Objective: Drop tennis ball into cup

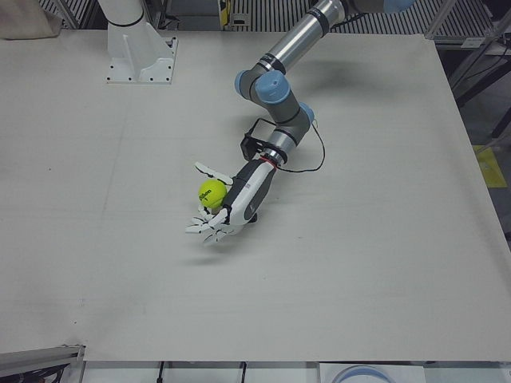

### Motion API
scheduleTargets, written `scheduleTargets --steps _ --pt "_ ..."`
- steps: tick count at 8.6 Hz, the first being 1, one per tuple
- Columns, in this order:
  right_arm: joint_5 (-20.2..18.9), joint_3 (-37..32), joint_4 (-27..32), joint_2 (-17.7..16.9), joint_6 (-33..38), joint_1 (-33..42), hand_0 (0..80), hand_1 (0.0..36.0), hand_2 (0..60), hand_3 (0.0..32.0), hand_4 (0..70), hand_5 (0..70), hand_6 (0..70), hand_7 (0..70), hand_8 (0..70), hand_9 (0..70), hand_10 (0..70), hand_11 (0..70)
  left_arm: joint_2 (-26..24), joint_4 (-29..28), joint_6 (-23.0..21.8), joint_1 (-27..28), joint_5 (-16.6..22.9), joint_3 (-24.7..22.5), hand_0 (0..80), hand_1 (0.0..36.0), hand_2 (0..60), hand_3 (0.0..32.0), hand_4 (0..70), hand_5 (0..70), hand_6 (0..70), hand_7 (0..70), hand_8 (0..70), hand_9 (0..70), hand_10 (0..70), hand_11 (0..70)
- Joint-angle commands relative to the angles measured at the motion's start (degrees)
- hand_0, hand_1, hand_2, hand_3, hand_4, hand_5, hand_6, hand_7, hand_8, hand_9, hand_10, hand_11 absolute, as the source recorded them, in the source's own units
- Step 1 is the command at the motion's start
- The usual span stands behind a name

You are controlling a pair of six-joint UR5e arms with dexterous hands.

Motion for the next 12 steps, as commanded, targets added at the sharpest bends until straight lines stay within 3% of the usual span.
scheduleTargets --steps 1,2,3,4,5,6,7,9,10,11,12 --pt "0.0 0.0 -0.03 -0.01 0.0 0.0 0.0 0.0 0.0 0.0 0.0 0.0 0.0 0.0 0.0 0.0 0.0 0.0 0.29 1.12 0.47 -1.29 0.09 0.11 60.1 18.5 0.0 0.0 16.9 17.7 45.7 29.2 32.0 19.6 8.8 14.3" --pt "0.0 0.0 0.05 -0.01 0.0 0.0 0.0 0.0 0.0 0.0 0.0 0.0 0.0 0.0 0.0 0.0 0.0 0.0 0.38 1.03 0.38 -2.25 0.09 0.72 59.2 18.7 0.0 0.0 16.0 15.1 31.6 25.4 27.9 17.1 8.6 13.9" --pt "0.0 0.0 -0.03 0.07 0.0 0.0 0.0 0.0 0.0 0.0 0.0 0.0 0.0 0.0 0.0 0.0 0.0 0.0 0.38 1.03 0.12 -2.61 0.09 0.9 58.9 17.9 0.0 0.0 15.6 17.3 43.7 20.9 29.9 15.6 8.4 13.6" --pt "0.0 0.0 0.05 -0.01 0.0 0.0 0.0 0.0 0.0 0.0 0.0 0.0 0.0 0.0 0.0 0.0 0.0 0.0 0.46 1.03 -0.06 -3.13 0.09 0.81 59.0 18.7 0.0 0.0 15.3 15.1 31.0 23.0 27.3 16.0 8.3 13.5" --pt "0.0 0.0 -0.03 0.07 0.0 0.0 0.0 0.0 0.0 0.0 0.0 0.0 0.0 0.0 0.0 0.0 0.0 0.0 0.46 1.03 -0.41 -5.23 0.53 0.12 59.4 18.7 0.0 0.0 15.2 16.2 37.3 22.0 28.4 15.6 8.1 13.2" --pt "0.0 0.0 -0.03 -0.01 0.0 0.0 0.0 0.0 0.0 0.0 0.0 0.0 0.0 0.0 0.0 0.0 0.0 0.0 0.46 2.16 -1.8 -8.82 1.75 -1.28 60.4 19.2 0.0 0.0 14.8 16.5 37.5 21.9 28.3 15.3 9.1 14.8" --pt "0.0 0.0 0.05 -0.01 0.0 0.0 0.0 0.0 0.0 0.0 0.0 0.0 0.0 0.0 0.0 0.0 0.0 0.0 0.46 6.0 -1.91 -13.81 5.33 -5.13 61.3 18.7 0.0 0.0 13.2 19.1 48.4 19.5 30.7 15.0 13.1 20.7" --pt "0.0 0.0 0.06 -0.01 0.0 0.0 0.0 0.0 0.0 0.0 0.0 0.0 0.0 0.0 0.0 0.0 0.0 0.0 0.38 8.68 -2.34 -24.63 16.38 -6.84 57.7 15.2 0.0 0.0 13.5 18.0 46.6 21.1 30.8 16.3 15.5 23.9" --pt "0.0 0.0 -0.03 -0.01 0.0 0.0 0.0 0.0 0.0 0.0 0.0 0.0 0.0 0.0 0.0 0.0 0.0 0.0 0.64 8.51 -5.22 -27.54 17.83 -6.57 56.5 14.3 0.0 0.0 13.8 16.9 42.4 22.5 29.9 16.4 15.4 23.6" --pt "0.0 0.0 0.05 -0.01 0.0 0.0 0.0 0.0 0.0 0.0 0.0 0.0 0.0 0.0 0.0 0.0 0.0 0.0 1.6 7.89 -6.81 -29.4 17.93 -5.7 56.2 13.9 0.0 0.0 13.8 17.5 46.5 21.5 30.2 16.4 15.3 23.5" --pt "0.0 0.0 0.06 -0.01 0.0 0.0 0.0 0.0 0.0 0.0 0.0 0.0 0.0 0.0 0.0 0.0 0.0 0.0 2.74 7.63 -6.74 -32.29 18.02 -6.3 59.9 18.7 0.0 0.0 14.2 16.4 40.1 22.5 24.9 16.7 15.7 24.6"
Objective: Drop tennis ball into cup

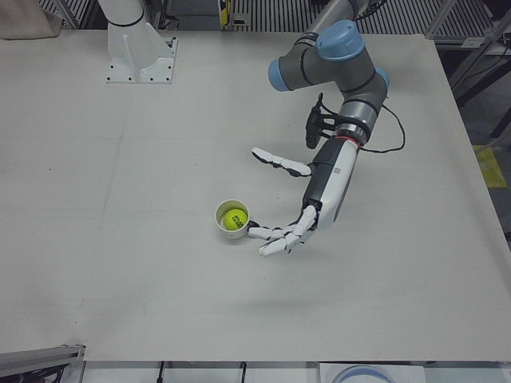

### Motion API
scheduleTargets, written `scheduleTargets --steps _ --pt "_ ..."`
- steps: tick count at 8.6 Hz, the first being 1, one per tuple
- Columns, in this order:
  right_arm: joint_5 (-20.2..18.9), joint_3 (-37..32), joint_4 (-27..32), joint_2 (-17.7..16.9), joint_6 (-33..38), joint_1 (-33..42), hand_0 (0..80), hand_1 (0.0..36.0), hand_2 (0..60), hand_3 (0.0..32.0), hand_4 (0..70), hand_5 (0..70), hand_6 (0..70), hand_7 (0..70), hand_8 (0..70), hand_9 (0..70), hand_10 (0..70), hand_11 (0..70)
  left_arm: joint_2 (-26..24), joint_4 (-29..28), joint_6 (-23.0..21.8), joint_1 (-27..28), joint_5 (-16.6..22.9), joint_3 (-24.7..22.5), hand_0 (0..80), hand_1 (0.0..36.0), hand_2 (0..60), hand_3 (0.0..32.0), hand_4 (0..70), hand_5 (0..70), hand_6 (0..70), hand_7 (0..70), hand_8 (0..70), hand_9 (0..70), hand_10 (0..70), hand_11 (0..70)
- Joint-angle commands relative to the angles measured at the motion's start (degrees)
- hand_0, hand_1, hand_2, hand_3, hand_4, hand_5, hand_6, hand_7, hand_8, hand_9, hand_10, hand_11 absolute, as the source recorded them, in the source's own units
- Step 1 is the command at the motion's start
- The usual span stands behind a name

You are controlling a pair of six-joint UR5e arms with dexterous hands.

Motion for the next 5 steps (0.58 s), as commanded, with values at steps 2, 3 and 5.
scheduleTargets --steps 2,3,5 --pt "0.0 0.0 0.03 0.0 0.0 0.0 0.0 0.0 0.0 0.0 0.0 0.0 0.0 0.0 0.0 0.0 0.0 0.0 5.71 -1.38 -1.9 -8.71 1.82 -1.77 63.1 21.3 0.0 0.0 13.2 16.5 37.4 20.3 23.7 15.7 14.0 22.4" --pt "0.0 0.0 -0.05 0.0 0.0 0.0 0.0 0.0 0.0 0.0 0.0 0.0 0.0 0.0 0.0 0.0 0.0 0.0 6.52 -1.39 -1.9 -8.81 2.43 -2.22 62.8 20.0 0.0 0.0 13.7 18.8 50.3 19.3 27.2 15.8 13.6 21.8" --pt "0.0 0.0 -0.05 0.0 0.0 0.0 0.0 0.0 0.0 0.0 0.0 0.0 0.0 0.0 0.0 0.0 0.0 0.0 6.88 -1.39 -1.9 -8.81 2.44 -2.92 62.3 20.1 0.0 0.0 13.2 16.1 35.6 22.3 25.1 16.2 12.4 19.9"
